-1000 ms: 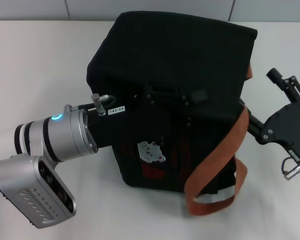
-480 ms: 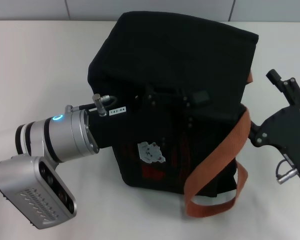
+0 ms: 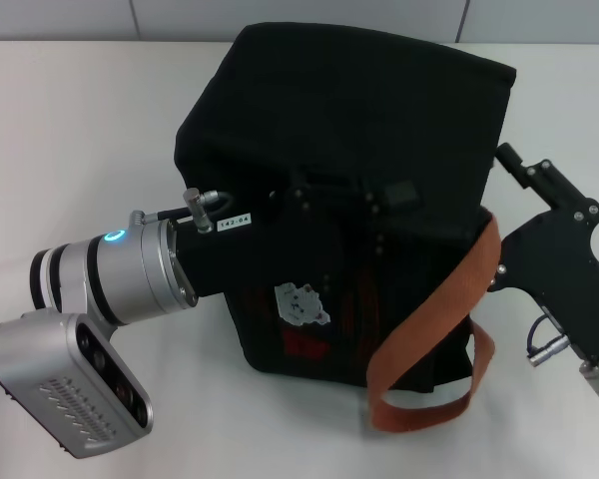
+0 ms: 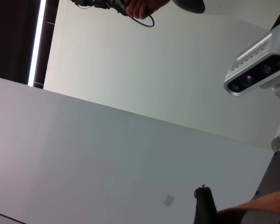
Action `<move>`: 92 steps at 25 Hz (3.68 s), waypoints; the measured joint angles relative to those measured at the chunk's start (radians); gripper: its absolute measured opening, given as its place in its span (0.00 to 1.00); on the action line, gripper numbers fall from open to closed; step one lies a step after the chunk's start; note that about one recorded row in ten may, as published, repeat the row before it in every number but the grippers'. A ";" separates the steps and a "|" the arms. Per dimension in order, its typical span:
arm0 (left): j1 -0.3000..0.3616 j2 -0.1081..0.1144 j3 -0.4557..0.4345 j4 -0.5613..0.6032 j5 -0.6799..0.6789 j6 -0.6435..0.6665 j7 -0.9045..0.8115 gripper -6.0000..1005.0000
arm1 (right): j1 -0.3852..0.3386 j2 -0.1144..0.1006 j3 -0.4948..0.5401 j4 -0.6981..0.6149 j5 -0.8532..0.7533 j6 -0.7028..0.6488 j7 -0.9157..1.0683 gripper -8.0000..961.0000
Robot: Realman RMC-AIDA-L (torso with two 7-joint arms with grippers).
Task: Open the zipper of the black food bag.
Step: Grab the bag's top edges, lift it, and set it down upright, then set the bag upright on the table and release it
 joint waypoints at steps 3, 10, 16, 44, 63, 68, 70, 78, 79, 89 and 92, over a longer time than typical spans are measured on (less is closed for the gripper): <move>-0.001 0.000 0.000 0.000 0.000 0.000 0.000 0.13 | 0.006 0.000 0.001 0.003 0.000 0.014 -0.005 0.64; -0.001 0.000 0.000 0.000 0.000 -0.001 0.000 0.14 | 0.012 0.000 0.002 0.003 -0.001 0.035 -0.027 0.28; -0.003 0.000 -0.001 0.000 0.000 -0.003 0.000 0.15 | 0.008 0.000 0.001 0.003 -0.001 0.055 -0.056 0.15; 0.030 0.000 -0.210 -0.099 -0.003 -0.070 -0.220 0.20 | -0.246 -0.001 0.089 -0.035 0.007 -0.042 -0.021 0.07; 0.338 0.000 -0.393 -0.229 0.006 -0.075 -0.708 0.23 | -0.199 -0.009 0.068 -0.178 -0.023 -0.268 0.495 0.65; 0.323 0.000 -0.356 -0.229 0.044 -0.082 -0.737 0.24 | -0.178 -0.011 -0.050 -0.274 -0.033 -0.352 0.617 0.76; 0.316 0.000 -0.353 -0.238 0.072 -0.090 -0.736 0.24 | -0.139 -0.012 -0.194 -0.366 -0.039 -0.390 0.734 0.76; 0.307 0.002 -0.348 -0.273 0.097 -0.131 -0.740 0.27 | -0.065 -0.013 -0.366 -0.418 -0.082 -0.367 0.819 0.76; 0.306 0.007 -0.346 -0.262 0.098 -0.112 -0.754 0.29 | -0.036 -0.012 -0.393 -0.428 -0.102 -0.335 0.862 0.76; 0.269 0.013 -0.338 0.020 0.199 0.099 -1.067 0.48 | 0.078 -0.011 -0.396 -0.435 -0.185 -0.140 0.984 0.77; 0.268 0.013 -0.337 0.080 0.222 0.152 -1.090 0.71 | 0.098 -0.011 -0.385 -0.435 -0.177 -0.103 1.006 0.77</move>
